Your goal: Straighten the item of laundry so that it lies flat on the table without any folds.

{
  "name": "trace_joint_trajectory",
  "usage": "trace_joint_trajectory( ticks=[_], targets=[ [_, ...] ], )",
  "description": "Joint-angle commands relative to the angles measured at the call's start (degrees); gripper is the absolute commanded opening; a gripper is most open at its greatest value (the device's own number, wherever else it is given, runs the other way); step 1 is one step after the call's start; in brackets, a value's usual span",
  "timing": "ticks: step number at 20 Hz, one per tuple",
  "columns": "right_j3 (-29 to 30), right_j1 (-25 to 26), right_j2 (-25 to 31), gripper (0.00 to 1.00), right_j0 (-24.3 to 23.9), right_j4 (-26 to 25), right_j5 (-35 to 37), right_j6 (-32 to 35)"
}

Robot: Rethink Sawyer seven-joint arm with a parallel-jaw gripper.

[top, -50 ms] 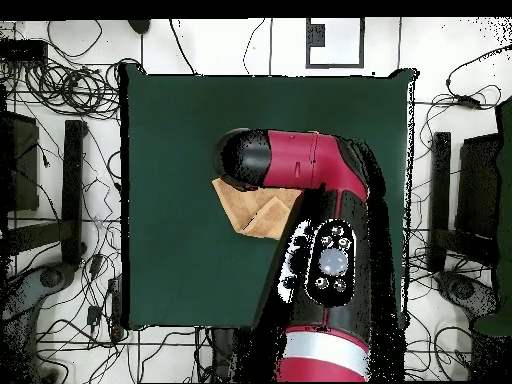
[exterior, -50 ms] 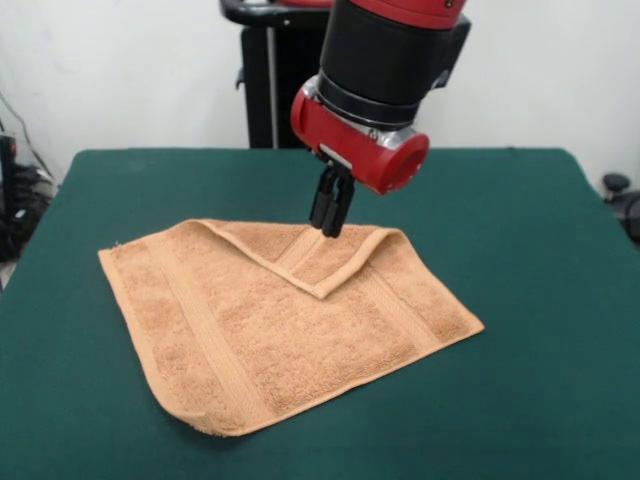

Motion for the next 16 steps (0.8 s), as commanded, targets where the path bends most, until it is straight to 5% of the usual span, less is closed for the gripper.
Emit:
trace_joint_trajectory(
  ticks=[1, 16],
  targets=[
    [8.0, 1.9, 4.2, 0.0, 0.2, 0.9, -4.3, 4.4],
    [11.4, 2.0, 5.3, 0.0, -0.8, 2.8, -12.4, 6.4]
  ],
)
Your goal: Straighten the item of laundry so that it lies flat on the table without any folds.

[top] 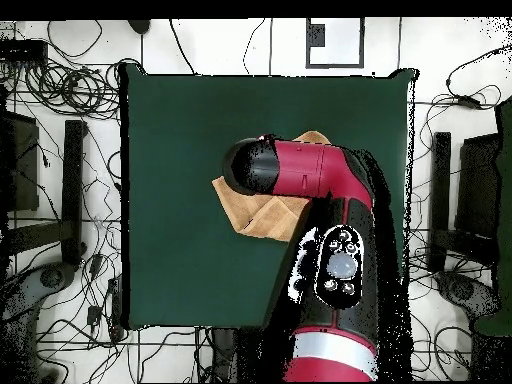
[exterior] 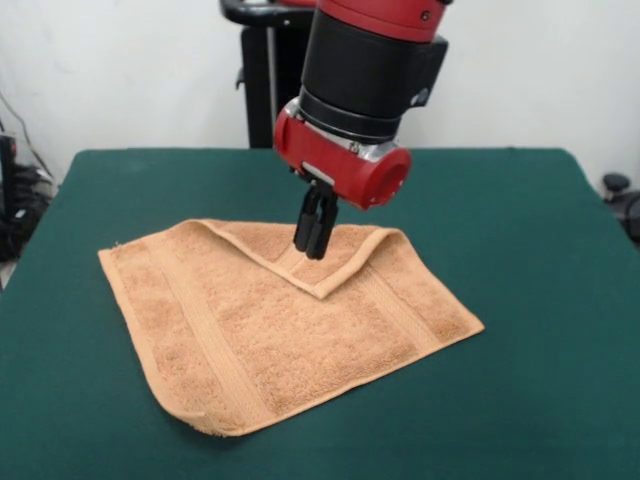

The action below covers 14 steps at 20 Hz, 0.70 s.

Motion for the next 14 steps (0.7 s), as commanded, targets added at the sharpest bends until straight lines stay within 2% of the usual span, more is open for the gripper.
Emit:
trace_joint_trajectory(
  ticks=[1, 9, 13, 14],
  targets=[
    [8.8, 2.0, 5.4, 0.0, 0.2, 2.9, -2.5, 6.3],
    [9.4, 1.0, 4.5, 0.0, 1.5, 4.2, 0.0, 7.0],
    [10.8, 0.5, 5.9, 0.0, 0.7, 5.5, -0.2, 6.3],
    [11.2, 0.3, 6.2, 1.0, 0.5, 5.9, -0.3, 6.2]
  ],
)
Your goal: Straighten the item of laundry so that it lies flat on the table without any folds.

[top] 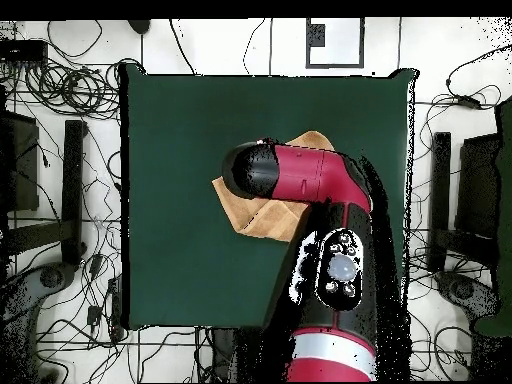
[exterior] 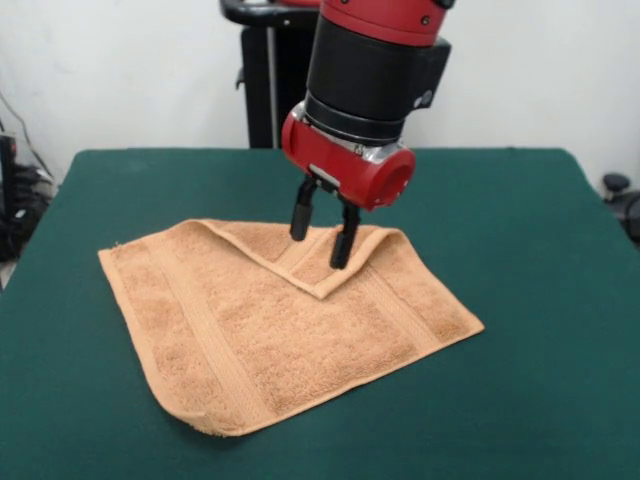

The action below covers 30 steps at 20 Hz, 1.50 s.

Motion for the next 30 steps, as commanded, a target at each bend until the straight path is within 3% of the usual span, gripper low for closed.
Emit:
trace_joint_trajectory(
  ticks=[1, 12, 18, 21, 30],
  targets=[
    [9.5, 0.4, 5.8, 1.0, 0.8, 4.0, 0.4, 6.8],
    [10.2, 0.3, 5.2, 1.0, 1.5, 6.6, 0.4, 7.1],
    [7.0, 1.6, 3.1, 1.0, 3.1, 5.3, 5.3, 6.8],
    [2.5, 2.7, -0.2, 1.0, 4.8, 3.1, 9.7, 6.8],
    [-3.2, 6.8, -1.9, 1.0, 4.3, 3.2, 10.0, 7.6]
  ],
)
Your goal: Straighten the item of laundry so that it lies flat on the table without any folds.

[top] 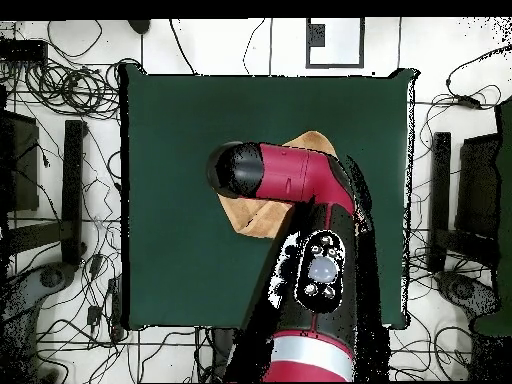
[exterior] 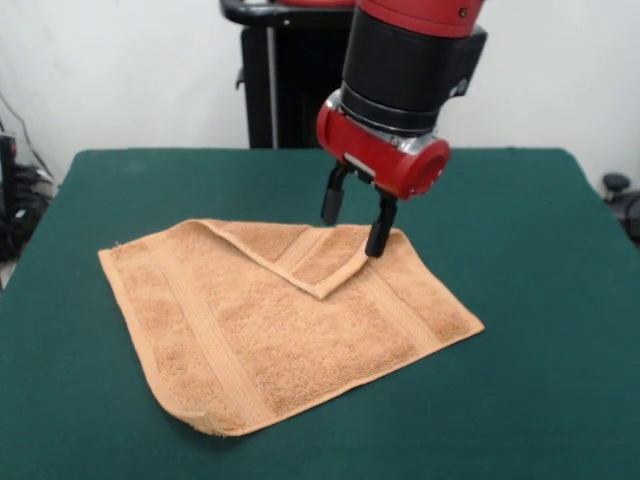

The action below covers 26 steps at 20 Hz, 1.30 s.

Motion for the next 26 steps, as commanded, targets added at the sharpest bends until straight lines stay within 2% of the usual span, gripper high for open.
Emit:
trace_joint_trajectory(
  ticks=[1, 9, 17, 20, 23, 26],
  targets=[
    [-3.7, 7.1, -0.1, 1.0, 1.0, -0.6, 5.5, 7.2],
    [-11.1, 11.4, 0.1, 1.0, -1.8, -2.7, 8.4, 1.2],
    [-12.8, 12.6, 0.6, 1.0, -2.6, -3.1, 8.1, 0.3],
    [-11.4, 11.8, 0.6, 1.0, -2.0, -2.8, 8.1, 1.1],
    [-5.3, 6.3, -0.3, 1.0, -0.2, -1.9, 11.1, 2.0],
    [-2.0, 2.9, -0.6, 1.0, 0.3, -1.4, 13.3, 1.8]
  ],
)
